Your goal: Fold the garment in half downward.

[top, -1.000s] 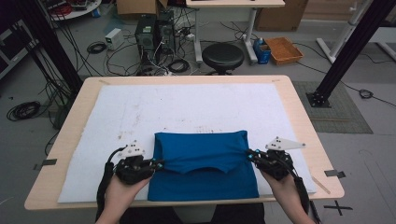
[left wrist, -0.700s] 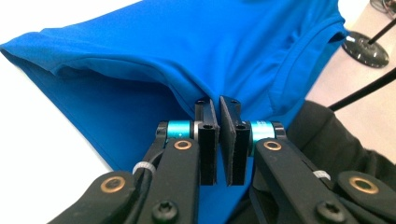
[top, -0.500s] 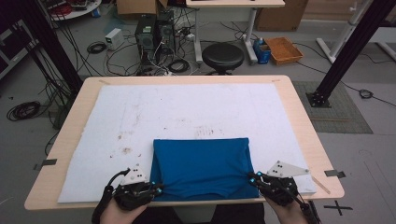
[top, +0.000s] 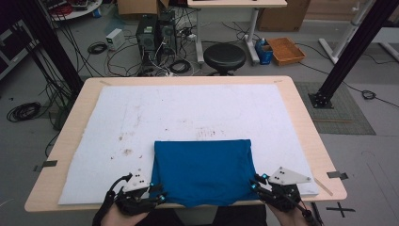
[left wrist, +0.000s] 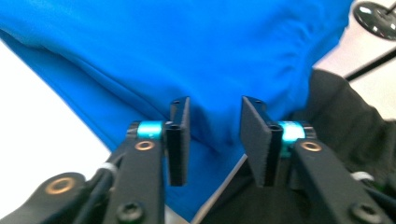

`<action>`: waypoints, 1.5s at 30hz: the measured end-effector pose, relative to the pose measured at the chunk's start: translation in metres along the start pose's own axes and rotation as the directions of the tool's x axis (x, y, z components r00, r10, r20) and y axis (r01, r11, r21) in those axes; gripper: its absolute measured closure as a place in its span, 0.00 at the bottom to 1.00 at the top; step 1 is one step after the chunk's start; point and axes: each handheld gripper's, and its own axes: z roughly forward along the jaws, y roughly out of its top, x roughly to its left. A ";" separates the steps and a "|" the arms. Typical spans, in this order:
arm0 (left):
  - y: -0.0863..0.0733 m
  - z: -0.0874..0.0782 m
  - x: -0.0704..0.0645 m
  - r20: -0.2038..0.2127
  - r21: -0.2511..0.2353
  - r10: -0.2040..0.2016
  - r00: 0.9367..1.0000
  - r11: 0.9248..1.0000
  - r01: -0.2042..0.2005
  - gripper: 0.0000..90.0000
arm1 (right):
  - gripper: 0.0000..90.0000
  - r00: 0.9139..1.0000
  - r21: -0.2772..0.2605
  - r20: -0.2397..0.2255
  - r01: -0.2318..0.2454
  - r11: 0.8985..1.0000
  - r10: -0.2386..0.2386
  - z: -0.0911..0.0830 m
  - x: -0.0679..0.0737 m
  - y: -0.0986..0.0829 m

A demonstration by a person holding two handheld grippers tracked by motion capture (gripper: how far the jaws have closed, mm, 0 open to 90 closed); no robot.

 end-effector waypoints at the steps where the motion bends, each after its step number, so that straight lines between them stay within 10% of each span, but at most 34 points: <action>1: 0.004 -0.002 0.003 -0.016 -0.016 -0.001 1.000 1.000 0.001 0.66 | 0.79 1.000 -0.013 0.009 0.003 1.000 -0.003 -0.001 -0.002 0.003; 11: 0.047 0.010 0.055 -0.136 -0.157 -0.009 0.991 0.988 -0.013 0.53 | 0.63 0.991 -0.103 0.118 -0.046 0.994 0.058 0.024 -0.050 0.050; 23: 0.063 0.054 0.119 -0.234 -0.115 -0.087 0.968 0.991 0.061 0.53 | 0.58 0.976 -0.076 0.110 -0.181 0.981 0.189 0.084 -0.093 0.067; 32: 0.060 0.074 0.124 -0.211 -0.042 -0.098 0.973 0.995 0.092 0.65 | 0.63 0.962 0.018 0.099 -0.256 0.966 0.253 0.109 -0.102 0.059; 45: 0.057 0.078 0.119 -0.214 -0.028 -0.088 0.973 0.996 0.084 0.95 | 0.97 0.988 0.083 0.090 -0.134 0.987 0.127 0.118 -0.100 0.052</action>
